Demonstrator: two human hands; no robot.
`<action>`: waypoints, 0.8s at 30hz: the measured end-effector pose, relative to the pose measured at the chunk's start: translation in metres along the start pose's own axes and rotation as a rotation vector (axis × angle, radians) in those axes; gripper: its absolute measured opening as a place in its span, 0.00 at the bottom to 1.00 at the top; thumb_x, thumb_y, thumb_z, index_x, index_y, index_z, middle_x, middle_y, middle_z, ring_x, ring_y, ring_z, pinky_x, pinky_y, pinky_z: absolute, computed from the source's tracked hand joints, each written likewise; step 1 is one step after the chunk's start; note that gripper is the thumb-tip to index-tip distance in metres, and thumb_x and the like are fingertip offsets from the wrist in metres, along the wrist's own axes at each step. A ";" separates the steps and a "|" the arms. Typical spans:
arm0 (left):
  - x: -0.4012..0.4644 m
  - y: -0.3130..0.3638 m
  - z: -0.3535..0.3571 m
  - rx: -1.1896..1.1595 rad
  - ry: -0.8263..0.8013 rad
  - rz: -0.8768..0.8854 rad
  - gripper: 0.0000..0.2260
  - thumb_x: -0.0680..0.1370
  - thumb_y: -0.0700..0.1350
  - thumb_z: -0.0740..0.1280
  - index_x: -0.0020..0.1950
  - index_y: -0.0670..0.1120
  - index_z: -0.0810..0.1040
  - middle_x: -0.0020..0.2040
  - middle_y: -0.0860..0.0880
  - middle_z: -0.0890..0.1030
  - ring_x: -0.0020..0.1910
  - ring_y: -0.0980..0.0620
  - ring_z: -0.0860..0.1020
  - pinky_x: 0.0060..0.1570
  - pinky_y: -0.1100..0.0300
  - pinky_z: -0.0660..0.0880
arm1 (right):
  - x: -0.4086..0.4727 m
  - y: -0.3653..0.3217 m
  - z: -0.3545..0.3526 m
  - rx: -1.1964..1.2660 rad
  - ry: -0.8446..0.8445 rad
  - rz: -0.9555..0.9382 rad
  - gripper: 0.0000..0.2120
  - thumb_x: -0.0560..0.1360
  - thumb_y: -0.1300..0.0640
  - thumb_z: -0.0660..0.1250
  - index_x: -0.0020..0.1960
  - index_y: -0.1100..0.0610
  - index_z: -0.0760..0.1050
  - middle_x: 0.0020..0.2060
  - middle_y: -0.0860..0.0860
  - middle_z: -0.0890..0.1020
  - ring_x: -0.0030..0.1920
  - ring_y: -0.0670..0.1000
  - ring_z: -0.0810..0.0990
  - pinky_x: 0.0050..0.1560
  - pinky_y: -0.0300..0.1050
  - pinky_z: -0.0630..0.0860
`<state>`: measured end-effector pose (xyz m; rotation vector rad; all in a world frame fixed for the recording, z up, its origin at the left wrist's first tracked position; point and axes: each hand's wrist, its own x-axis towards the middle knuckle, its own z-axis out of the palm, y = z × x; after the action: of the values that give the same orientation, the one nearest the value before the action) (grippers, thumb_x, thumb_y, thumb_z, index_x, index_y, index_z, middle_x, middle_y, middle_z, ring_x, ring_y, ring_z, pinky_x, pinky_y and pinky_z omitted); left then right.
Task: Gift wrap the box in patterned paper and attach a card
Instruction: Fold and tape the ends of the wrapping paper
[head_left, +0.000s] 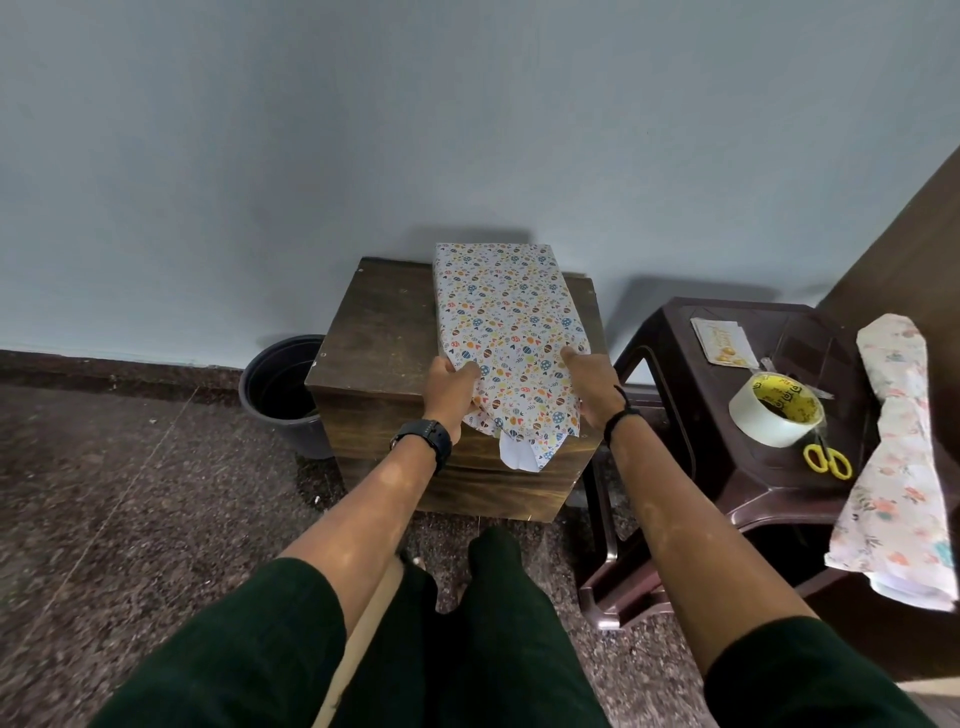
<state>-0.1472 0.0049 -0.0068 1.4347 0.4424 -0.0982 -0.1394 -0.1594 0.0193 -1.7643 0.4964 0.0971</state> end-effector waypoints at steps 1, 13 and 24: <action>0.000 0.000 0.000 0.011 -0.004 0.005 0.07 0.77 0.40 0.63 0.41 0.47 0.66 0.49 0.46 0.76 0.44 0.50 0.75 0.44 0.55 0.76 | 0.001 0.001 -0.001 -0.022 -0.011 -0.005 0.12 0.77 0.48 0.63 0.47 0.57 0.76 0.57 0.63 0.79 0.58 0.65 0.77 0.58 0.66 0.74; -0.010 0.003 -0.002 -0.029 -0.063 -0.023 0.02 0.80 0.38 0.61 0.48 0.43 0.70 0.49 0.46 0.75 0.46 0.49 0.77 0.34 0.57 0.81 | 0.047 0.035 -0.001 -0.121 -0.053 -0.054 0.26 0.62 0.40 0.67 0.44 0.64 0.77 0.42 0.62 0.83 0.50 0.66 0.80 0.54 0.66 0.76; -0.014 -0.002 -0.007 -0.151 -0.027 -0.103 0.10 0.77 0.39 0.67 0.39 0.43 0.70 0.53 0.42 0.78 0.51 0.46 0.79 0.36 0.55 0.80 | 0.029 0.024 -0.001 -0.086 -0.030 -0.060 0.25 0.72 0.49 0.68 0.56 0.70 0.73 0.54 0.67 0.78 0.55 0.68 0.77 0.53 0.69 0.74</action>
<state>-0.1619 0.0087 -0.0042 1.2612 0.4913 -0.1638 -0.1229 -0.1721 -0.0115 -1.8575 0.4225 0.1042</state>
